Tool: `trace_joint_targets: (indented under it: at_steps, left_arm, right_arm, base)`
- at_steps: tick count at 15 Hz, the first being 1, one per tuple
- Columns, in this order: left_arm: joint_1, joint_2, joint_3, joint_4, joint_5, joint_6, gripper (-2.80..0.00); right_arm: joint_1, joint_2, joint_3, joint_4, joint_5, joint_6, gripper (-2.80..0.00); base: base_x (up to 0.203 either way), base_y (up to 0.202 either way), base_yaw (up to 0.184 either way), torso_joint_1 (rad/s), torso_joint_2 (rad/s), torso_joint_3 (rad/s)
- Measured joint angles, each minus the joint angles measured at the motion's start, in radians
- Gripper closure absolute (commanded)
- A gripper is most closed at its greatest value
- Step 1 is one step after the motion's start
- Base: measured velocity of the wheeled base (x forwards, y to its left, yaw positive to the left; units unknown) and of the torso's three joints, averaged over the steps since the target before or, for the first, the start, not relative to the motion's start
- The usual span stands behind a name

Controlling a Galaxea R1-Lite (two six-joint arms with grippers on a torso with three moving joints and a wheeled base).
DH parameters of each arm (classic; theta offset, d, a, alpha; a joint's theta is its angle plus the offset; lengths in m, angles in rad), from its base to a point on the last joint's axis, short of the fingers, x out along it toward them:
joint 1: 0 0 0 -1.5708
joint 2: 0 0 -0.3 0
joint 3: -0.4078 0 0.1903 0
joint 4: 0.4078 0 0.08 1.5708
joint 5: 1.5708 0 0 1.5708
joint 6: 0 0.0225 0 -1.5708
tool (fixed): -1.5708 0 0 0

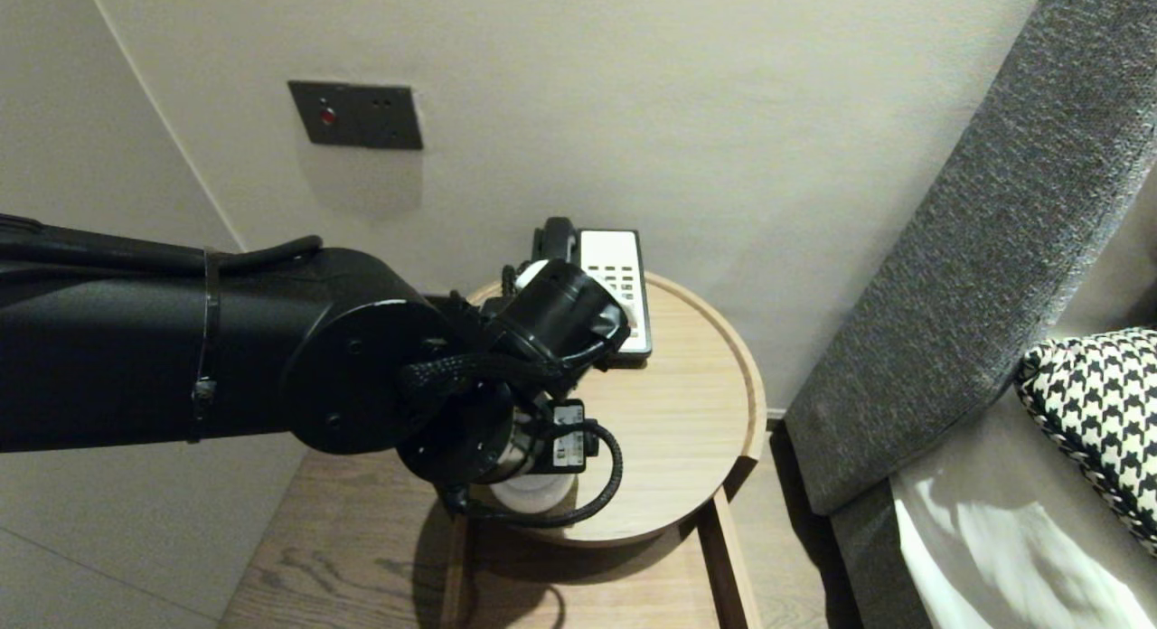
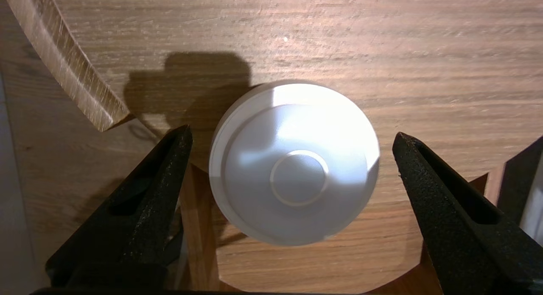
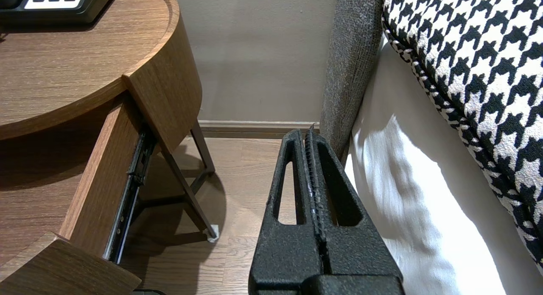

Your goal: Put the remote controls on the table in the drawer one by one

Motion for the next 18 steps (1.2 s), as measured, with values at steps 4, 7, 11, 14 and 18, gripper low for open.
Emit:
trace_joint_targets:
  at_steps: [4, 7, 11, 14, 18]
  left_arm:
    - [-0.004, 0.012, 0.007, 0.0, 0.0, -0.003, -2.8]
    - [-0.015, 0.029, 0.007, -0.005, 0.0, -0.005, -2.8]
    - [-0.023, 0.046, 0.006, -0.005, 0.0, -0.006, -2.8]
    - [-0.031, 0.054, 0.006, 0.0, 0.001, -0.002, -2.8]
    - [-0.028, 0.061, 0.006, -0.001, 0.002, 0.0, -2.8]
  right_arm:
    - [0.0, 0.0, 0.0, 0.0, 0.0, 0.0, 0.0]
    - [0.0, 0.0, 0.0, 0.0, 0.0, 0.0, 0.0]
    - [0.0, 0.0, 0.0, 0.0, 0.0, 0.0, 0.0]
    - [0.0, 0.0, 0.0, 0.0, 0.0, 0.0, 0.0]
    - [0.0, 0.0, 0.0, 0.0, 0.0, 0.0, 0.0]
  base:
    - [0.0, 0.0, 0.0, 0.0, 0.0, 0.0]
    - [0.0, 0.0, 0.0, 0.0, 0.0, 0.0]
    - [0.0, 0.0, 0.0, 0.0, 0.0, 0.0]
    - [0.0, 0.0, 0.0, 0.0, 0.0, 0.0]
    - [0.0, 0.0, 0.0, 0.0, 0.0, 0.0]
